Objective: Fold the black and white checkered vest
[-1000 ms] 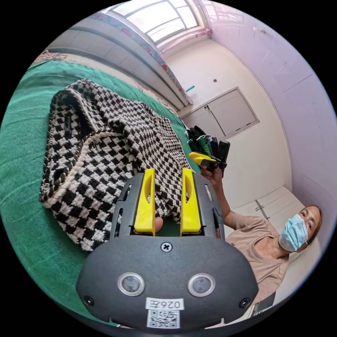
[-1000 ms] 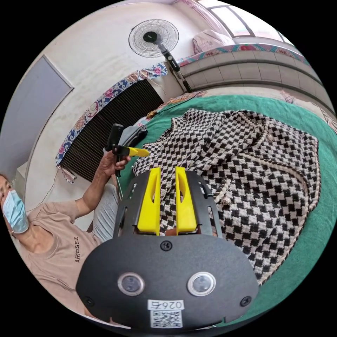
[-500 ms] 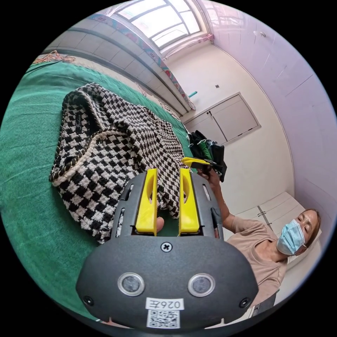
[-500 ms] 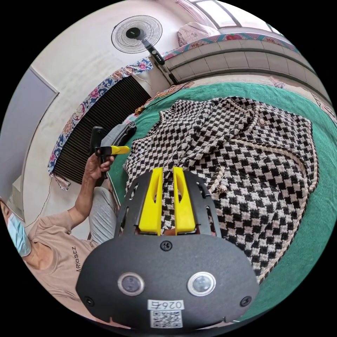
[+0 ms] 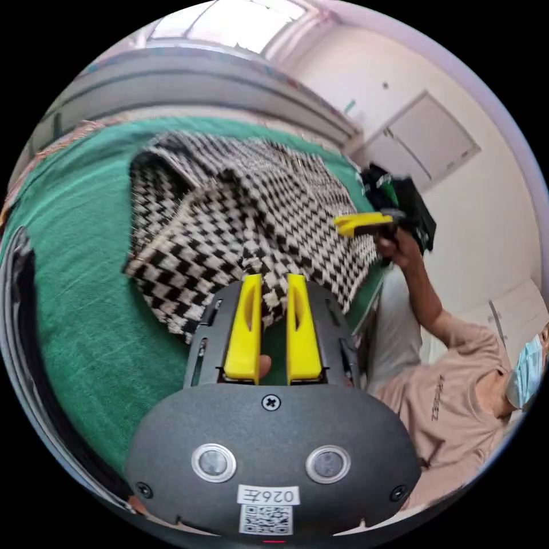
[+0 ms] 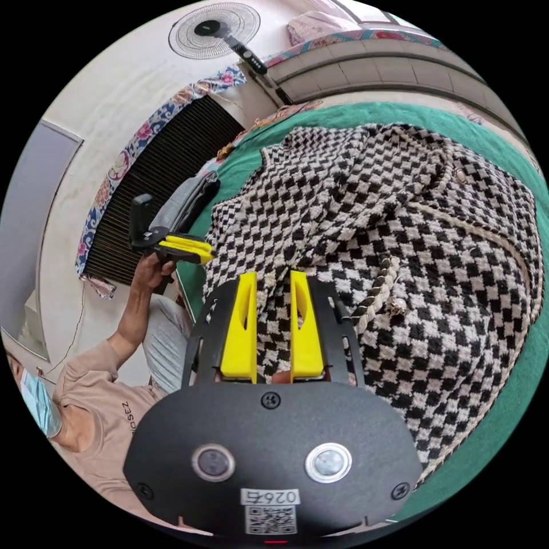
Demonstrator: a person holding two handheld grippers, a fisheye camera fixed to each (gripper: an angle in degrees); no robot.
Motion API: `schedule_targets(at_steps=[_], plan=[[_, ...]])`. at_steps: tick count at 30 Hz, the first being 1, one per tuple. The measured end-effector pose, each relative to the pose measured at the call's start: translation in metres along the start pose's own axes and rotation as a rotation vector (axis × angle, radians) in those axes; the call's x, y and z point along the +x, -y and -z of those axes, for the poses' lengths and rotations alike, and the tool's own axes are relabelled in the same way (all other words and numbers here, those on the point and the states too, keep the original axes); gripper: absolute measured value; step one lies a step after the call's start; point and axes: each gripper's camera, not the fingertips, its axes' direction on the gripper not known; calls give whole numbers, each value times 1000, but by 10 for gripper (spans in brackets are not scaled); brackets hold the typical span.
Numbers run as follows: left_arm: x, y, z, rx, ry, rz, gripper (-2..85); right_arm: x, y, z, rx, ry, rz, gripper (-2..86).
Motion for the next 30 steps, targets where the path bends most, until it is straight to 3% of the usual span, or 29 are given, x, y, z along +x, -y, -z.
schedule_targets(at_steps=[7, 12, 16, 18, 22, 27, 30], plan=[[-34, 31, 84, 298, -153, 35, 50, 13, 27, 31, 190, -92, -45, 64], [-84, 107, 81, 262, -219, 125, 112, 45, 90, 5, 176, -145, -108, 62], [-124, 177, 34, 93, -231, 222, 134, 71, 143, -37, 161, -167, -163, 73], [-129, 196, 20, 66, -253, 222, 120, 80, 162, -58, 136, -172, -180, 80], [-117, 219, 37, 118, -245, 103, 12, 72, 188, -83, 54, -270, -114, 31], [-106, 248, 68, 118, -102, 43, 10, 59, 199, -49, 214, -242, -102, 5], [-123, 260, 64, 8, -25, 150, 51, 71, 214, -63, 97, -308, -160, 38]])
